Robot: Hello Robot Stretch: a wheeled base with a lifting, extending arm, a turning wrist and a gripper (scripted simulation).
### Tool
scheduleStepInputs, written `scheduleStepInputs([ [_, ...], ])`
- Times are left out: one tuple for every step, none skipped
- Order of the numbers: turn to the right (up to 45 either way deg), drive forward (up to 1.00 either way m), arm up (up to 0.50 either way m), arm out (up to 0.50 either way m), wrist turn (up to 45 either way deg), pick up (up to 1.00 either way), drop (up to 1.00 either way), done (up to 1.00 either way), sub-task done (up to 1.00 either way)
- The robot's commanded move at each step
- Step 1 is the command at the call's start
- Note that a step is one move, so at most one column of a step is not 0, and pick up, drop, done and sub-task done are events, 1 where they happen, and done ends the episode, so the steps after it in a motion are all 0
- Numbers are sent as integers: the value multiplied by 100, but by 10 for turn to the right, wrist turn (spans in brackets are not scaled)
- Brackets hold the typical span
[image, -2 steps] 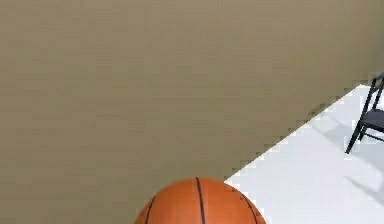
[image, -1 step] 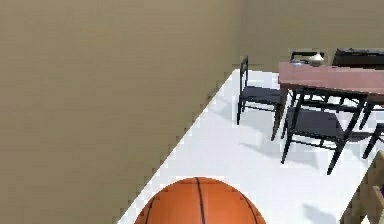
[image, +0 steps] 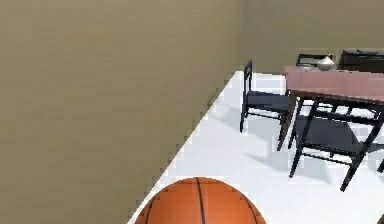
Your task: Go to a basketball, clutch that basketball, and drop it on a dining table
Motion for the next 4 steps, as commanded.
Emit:
scheduleStepInputs([
  [60,0,0,0,0,0,0,0,0],
  [0,100,0,0,0,0,0,0,0],
  [0,85,0,0,0,0,0,0,0],
  [0,45,0,0,0,0,0,0,0],
])
